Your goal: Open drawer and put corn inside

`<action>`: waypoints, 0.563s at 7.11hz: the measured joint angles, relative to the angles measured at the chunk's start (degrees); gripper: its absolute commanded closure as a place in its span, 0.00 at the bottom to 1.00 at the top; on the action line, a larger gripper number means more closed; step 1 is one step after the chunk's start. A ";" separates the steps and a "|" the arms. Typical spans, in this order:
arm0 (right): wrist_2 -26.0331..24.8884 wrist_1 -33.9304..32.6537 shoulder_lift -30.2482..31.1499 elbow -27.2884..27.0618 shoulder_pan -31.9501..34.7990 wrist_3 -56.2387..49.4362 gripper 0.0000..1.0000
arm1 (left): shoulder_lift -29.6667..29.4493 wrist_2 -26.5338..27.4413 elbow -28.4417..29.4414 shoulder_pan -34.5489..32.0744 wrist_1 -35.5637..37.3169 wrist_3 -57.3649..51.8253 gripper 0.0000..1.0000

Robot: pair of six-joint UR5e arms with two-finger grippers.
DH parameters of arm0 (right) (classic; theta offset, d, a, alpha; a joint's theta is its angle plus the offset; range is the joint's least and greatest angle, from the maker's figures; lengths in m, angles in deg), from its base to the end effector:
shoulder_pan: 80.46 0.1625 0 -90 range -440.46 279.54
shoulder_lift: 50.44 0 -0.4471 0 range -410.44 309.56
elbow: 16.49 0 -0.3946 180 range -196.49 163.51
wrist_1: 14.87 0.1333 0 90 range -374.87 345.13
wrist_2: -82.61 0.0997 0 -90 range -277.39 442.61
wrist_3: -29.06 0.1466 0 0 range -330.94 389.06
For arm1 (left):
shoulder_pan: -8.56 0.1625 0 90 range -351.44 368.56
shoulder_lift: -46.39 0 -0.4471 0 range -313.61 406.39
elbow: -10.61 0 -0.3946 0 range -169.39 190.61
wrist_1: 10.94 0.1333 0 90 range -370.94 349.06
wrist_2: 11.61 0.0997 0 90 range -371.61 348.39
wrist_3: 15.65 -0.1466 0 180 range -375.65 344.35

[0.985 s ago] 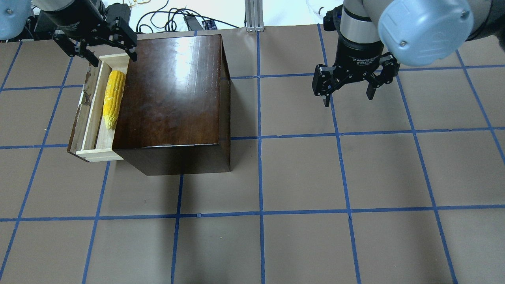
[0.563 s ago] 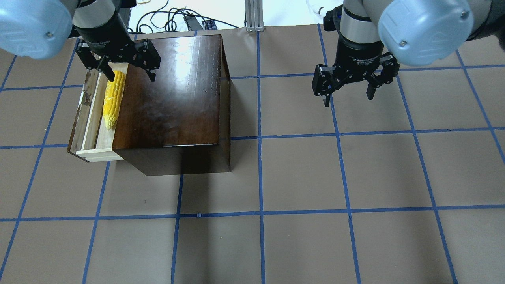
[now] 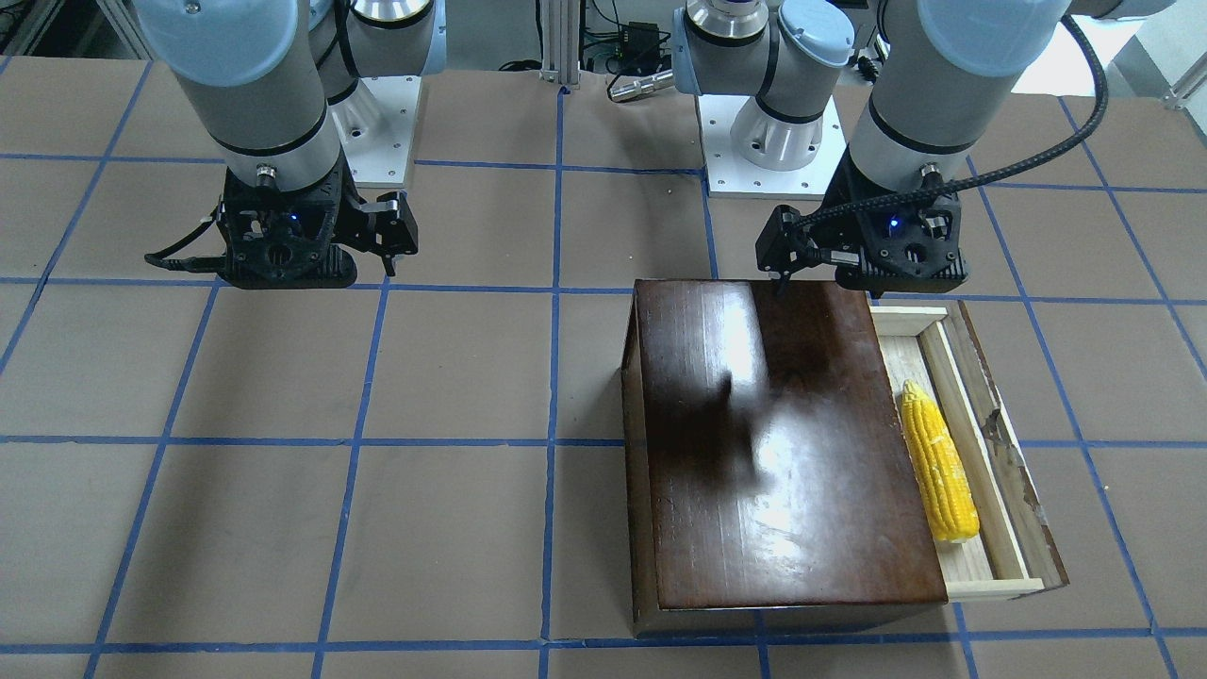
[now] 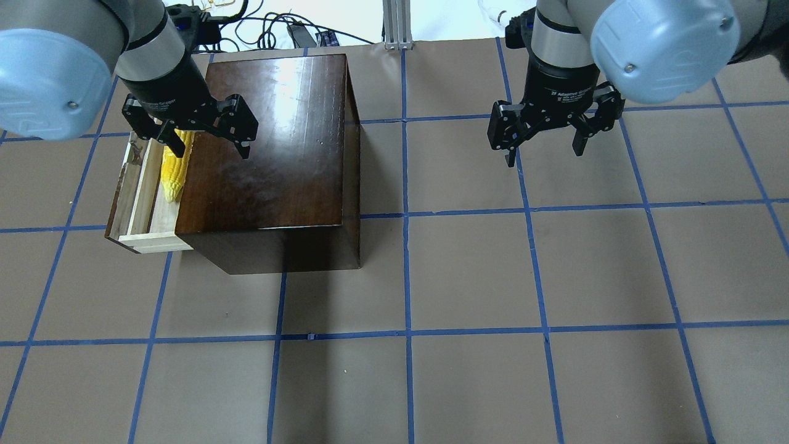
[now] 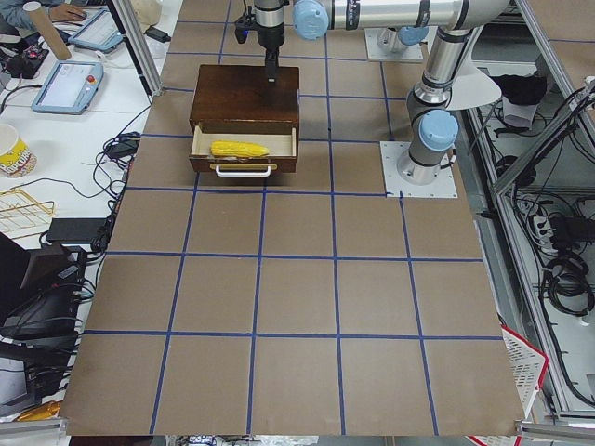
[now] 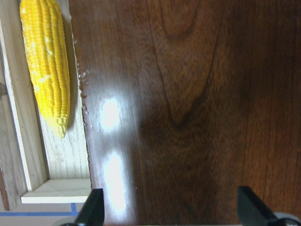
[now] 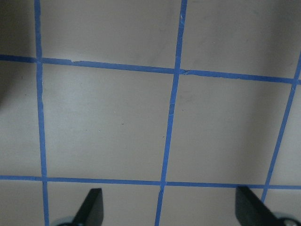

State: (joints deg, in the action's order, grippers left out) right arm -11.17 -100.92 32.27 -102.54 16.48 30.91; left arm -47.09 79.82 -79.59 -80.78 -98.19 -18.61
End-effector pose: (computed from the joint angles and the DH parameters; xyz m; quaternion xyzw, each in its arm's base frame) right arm 0.1869 -0.5122 0.4252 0.0464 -0.9964 -0.0608 0.0377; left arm -0.1237 -0.5197 0.4353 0.0202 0.9997 0.0085 0.0122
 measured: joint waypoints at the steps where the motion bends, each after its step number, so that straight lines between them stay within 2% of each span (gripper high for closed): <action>1: 0.00 0.00 0.00 0.00 0.00 0.00 0.00 | 0.43 -1.18 -0.26 0.19 -0.06 -0.07 0.00; 4: -0.02 0.00 0.00 0.00 0.00 -0.04 0.00 | 1.13 -1.71 -1.03 0.30 -0.28 -0.11 0.00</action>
State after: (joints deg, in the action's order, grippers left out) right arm -11.19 -100.92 32.27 -102.54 16.48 30.87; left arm -45.97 78.11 -80.62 -80.48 -98.46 -18.72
